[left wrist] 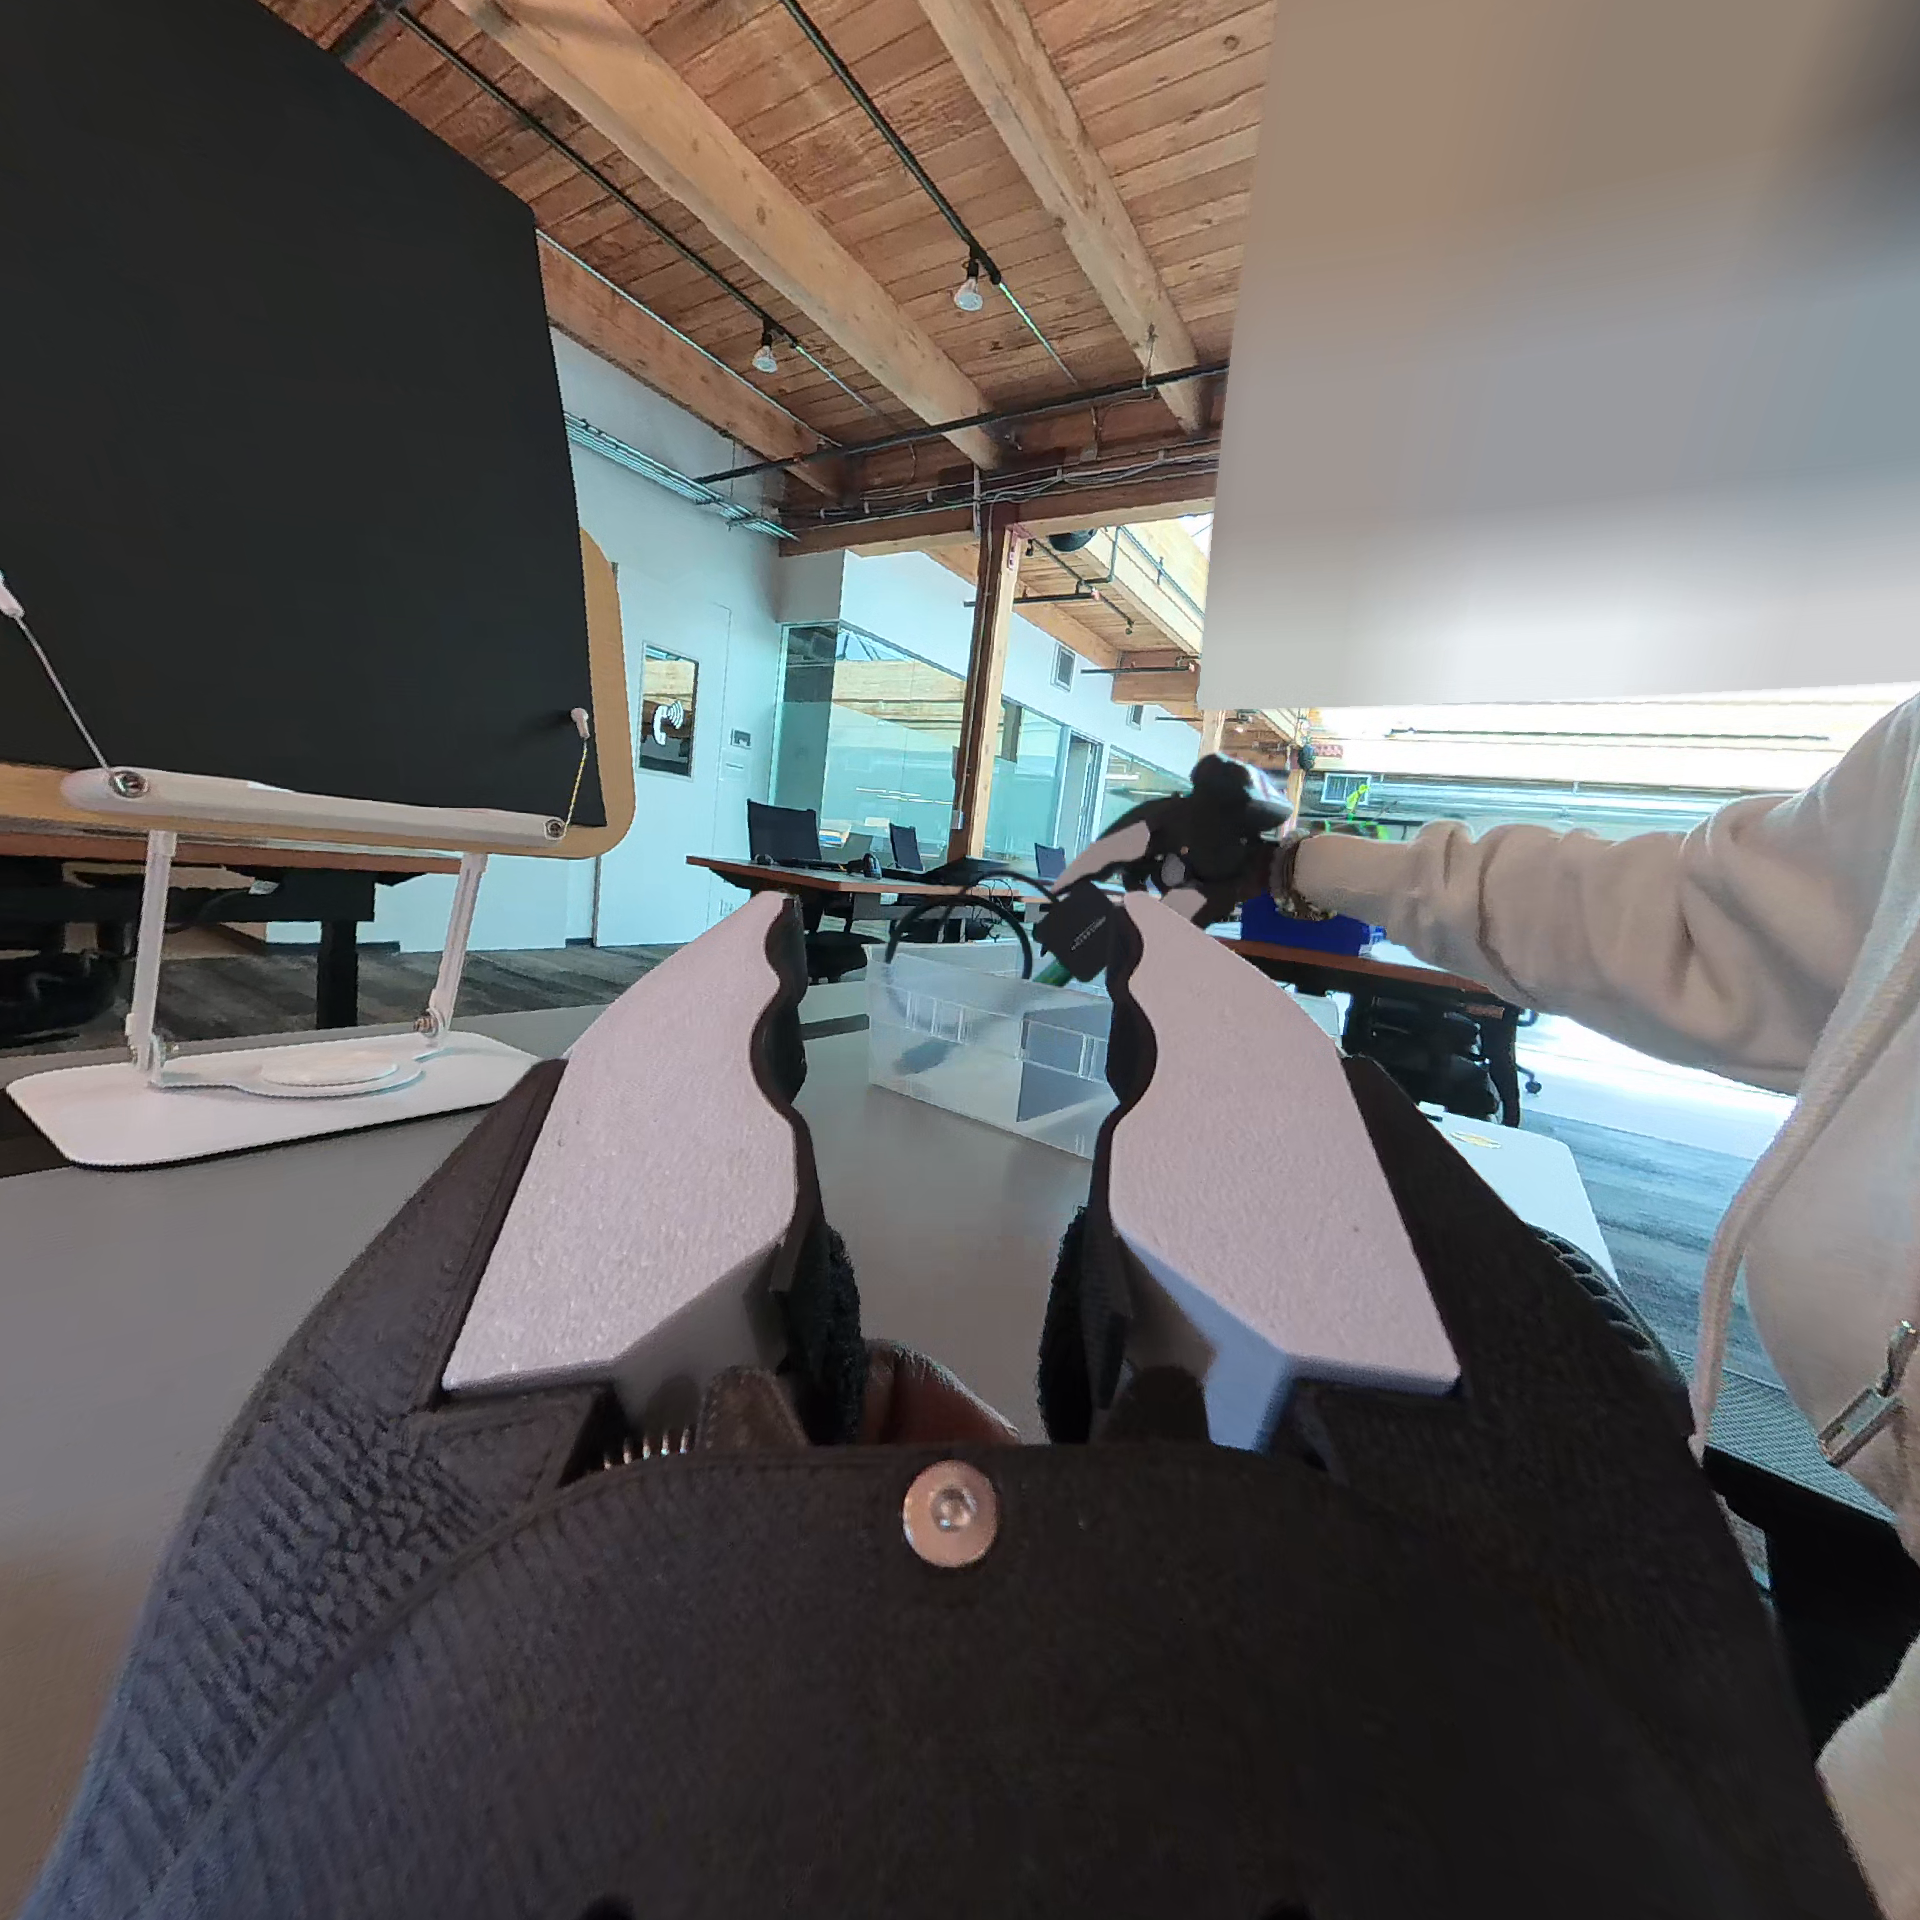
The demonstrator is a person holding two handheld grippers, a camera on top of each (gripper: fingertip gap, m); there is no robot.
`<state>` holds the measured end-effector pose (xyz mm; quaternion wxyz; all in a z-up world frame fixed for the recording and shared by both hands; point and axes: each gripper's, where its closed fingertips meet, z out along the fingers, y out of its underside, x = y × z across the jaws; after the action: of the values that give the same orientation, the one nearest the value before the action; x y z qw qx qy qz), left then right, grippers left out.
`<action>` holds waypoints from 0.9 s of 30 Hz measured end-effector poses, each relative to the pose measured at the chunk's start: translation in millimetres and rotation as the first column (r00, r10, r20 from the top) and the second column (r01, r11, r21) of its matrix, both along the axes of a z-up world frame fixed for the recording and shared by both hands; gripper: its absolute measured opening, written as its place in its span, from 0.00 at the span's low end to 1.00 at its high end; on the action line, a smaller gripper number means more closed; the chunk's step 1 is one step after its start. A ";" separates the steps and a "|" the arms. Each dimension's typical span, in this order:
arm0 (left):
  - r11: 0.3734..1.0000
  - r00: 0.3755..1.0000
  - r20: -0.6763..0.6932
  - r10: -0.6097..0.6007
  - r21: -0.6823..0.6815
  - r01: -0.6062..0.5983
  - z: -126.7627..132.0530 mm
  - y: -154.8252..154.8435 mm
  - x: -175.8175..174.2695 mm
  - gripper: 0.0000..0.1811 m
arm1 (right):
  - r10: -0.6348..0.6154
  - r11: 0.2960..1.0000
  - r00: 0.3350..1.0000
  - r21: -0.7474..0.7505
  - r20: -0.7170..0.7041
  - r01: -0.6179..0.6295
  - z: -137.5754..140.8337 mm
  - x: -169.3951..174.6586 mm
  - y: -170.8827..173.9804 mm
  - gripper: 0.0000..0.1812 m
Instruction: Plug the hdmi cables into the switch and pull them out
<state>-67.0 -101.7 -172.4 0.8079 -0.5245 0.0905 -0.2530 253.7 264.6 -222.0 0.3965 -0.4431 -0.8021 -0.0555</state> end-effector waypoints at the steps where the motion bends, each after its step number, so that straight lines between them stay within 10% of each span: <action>1: 1.000 1.000 0.003 0.001 -0.004 -0.001 -0.6 0.8 -0.4 0.30 | -0.024 1.000 1.000 -0.009 0.004 0.024 -5.5 5.5 5.5 0.41; 14: 1.000 1.000 0.006 -0.014 -0.020 0.014 -3.4 3.0 2.5 0.30 | -0.305 0.828 0.942 -0.449 0.138 0.334 -42.2 29.6 18.0 0.32; 23: 0.998 0.999 -0.006 -0.047 -0.032 0.046 -5.4 3.1 9.6 0.29 | -0.402 0.817 0.851 -0.288 0.338 0.500 -65.0 39.5 24.9 0.13; 27: 0.999 0.999 -0.012 -0.046 -0.029 0.045 -5.3 2.2 10.2 0.29 | -0.381 0.757 0.812 -0.355 0.442 0.549 -51.3 35.3 15.2 0.34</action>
<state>-56.8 -99.5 -177.7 0.7936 -0.5356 0.1039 -0.2694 289.0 279.8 -273.3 0.1048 -0.6963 -0.7091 -0.0353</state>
